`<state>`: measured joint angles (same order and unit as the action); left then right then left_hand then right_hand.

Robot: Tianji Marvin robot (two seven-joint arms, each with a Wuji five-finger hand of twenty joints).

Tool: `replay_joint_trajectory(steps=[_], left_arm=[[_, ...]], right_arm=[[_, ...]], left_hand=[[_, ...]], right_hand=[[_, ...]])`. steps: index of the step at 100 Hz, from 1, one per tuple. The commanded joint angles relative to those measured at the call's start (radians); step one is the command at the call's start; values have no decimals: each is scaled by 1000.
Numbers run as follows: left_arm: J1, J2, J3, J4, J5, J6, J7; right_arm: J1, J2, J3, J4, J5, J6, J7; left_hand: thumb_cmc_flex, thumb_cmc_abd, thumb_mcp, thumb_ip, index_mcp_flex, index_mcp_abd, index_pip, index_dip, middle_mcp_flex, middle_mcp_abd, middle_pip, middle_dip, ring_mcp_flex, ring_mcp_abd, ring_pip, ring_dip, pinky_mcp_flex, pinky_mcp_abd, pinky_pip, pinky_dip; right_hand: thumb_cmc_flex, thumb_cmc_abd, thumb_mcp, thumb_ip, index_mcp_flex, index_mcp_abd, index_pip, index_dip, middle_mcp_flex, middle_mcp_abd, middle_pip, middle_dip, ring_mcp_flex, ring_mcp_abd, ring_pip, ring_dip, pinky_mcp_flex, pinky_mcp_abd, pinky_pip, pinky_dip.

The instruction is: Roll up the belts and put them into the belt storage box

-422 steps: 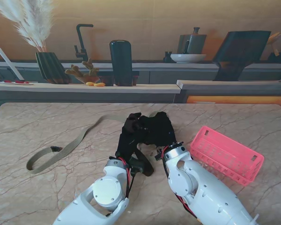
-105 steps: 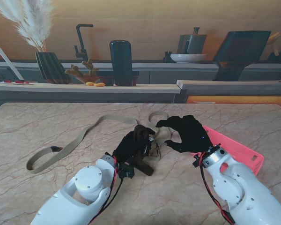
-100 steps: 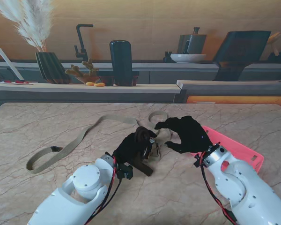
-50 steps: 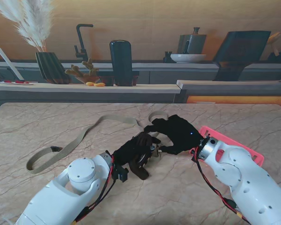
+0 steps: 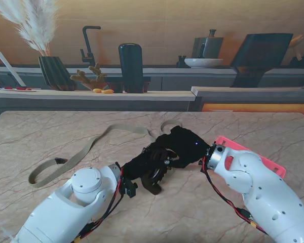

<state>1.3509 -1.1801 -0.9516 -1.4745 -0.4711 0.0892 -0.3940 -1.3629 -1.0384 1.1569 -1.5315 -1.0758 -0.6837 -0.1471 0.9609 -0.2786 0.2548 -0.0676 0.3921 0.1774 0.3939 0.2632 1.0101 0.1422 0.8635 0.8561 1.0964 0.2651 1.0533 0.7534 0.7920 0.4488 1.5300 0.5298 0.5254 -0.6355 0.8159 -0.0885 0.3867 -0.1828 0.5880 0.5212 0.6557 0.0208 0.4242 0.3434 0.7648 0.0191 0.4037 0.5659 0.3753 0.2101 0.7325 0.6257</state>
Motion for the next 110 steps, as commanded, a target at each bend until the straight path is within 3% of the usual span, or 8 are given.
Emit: replay_joint_trajectory(steps=[1, 19, 25, 40, 54, 71, 89, 110], left_arm=[[2, -1, 0, -2, -6, 4, -5], [0, -1, 4, -5, -4, 4, -4], [2, -3, 5, -6, -8, 9, 2], [10, -9, 1, -11, -20, 11, 21], [27, -12, -5, -23, -8, -9, 64], [60, -31, -13, -41, 38, -76, 201], [93, -55, -27, -60, 25, -129, 314], [111, -66, -33, -67, -59, -165, 327]], right_arm=[[6, -3, -7, -4, 5, -14, 13], [41, -6, -47, 29, 25, -25, 19], [55, -8, -66, 46, 29, -28, 8], [91, -12, -117, 94, -9, -26, -93], [90, -20, -132, 109, -22, 27, -175], [49, -31, -108, 81, -36, 146, -273], [12, -37, -77, 48, -53, 244, -339], [-5, -46, -62, 29, -59, 330, -400]], left_hand=[[69, 84, 4, 38, -10, -19, -32, -8, 3, -22, -9, -4, 6, 3, 8, 12, 6, 32, 1, -7], [56, 54, 14, 49, -8, -11, -26, -5, 13, -20, -4, -7, 25, -4, 6, 8, 34, 29, -2, -15], [30, 37, 59, 47, -4, -7, -23, -3, 18, -17, 1, -20, 31, -1, 7, -1, 42, 31, 2, -35], [-24, -19, 94, 48, 4, -12, -27, -5, 15, -12, -5, -28, 28, 3, 1, -5, 42, 33, 0, -46], [-119, -79, 86, 31, -2, -62, -43, -14, -113, 14, -151, -77, -147, 60, -123, 14, -160, 11, -128, 27], [-208, -93, -15, 22, -10, -103, -85, 8, -332, 33, -500, -319, -504, 20, -549, -141, -554, -68, -513, -21], [-261, -92, -73, 22, 24, -114, -101, 35, -369, 40, -586, -391, -562, 5, -661, -204, -596, -51, -587, -25], [-284, -88, -112, 25, 38, -119, -117, 57, -364, 51, -626, -433, -560, -14, -717, -249, -585, -78, -646, -55]], right_hand=[[19, 49, 27, 4, 64, -11, 26, 13, 48, -19, 7, 9, 34, -21, 25, 20, 8, -5, -5, 20], [42, 91, 2, -6, 154, -44, 57, 26, 134, -19, 26, 22, 75, -28, 50, 39, 13, 4, -1, 19], [100, 80, -48, -69, 195, -99, 171, -50, 214, -29, 49, 42, 105, -34, 66, 59, 18, 11, 7, 14], [190, 84, -35, -90, 399, -205, 408, -183, 480, -62, 102, 84, 225, -47, 173, 110, 58, 27, 44, 4], [159, 26, 56, -111, 472, -201, 450, -245, 563, -53, 119, 53, 260, -39, 223, 128, 59, 48, 66, -13], [155, -8, 97, -113, 491, -178, 460, -267, 579, -38, 125, 41, 262, -24, 240, 128, 46, 71, 74, -22], [158, -15, 109, -110, 495, -166, 464, -273, 580, -28, 130, 38, 257, -17, 248, 127, 34, 77, 79, -27], [167, -15, 110, -102, 492, -149, 467, -275, 572, -13, 150, 37, 247, -7, 275, 130, 17, 81, 98, -38]])
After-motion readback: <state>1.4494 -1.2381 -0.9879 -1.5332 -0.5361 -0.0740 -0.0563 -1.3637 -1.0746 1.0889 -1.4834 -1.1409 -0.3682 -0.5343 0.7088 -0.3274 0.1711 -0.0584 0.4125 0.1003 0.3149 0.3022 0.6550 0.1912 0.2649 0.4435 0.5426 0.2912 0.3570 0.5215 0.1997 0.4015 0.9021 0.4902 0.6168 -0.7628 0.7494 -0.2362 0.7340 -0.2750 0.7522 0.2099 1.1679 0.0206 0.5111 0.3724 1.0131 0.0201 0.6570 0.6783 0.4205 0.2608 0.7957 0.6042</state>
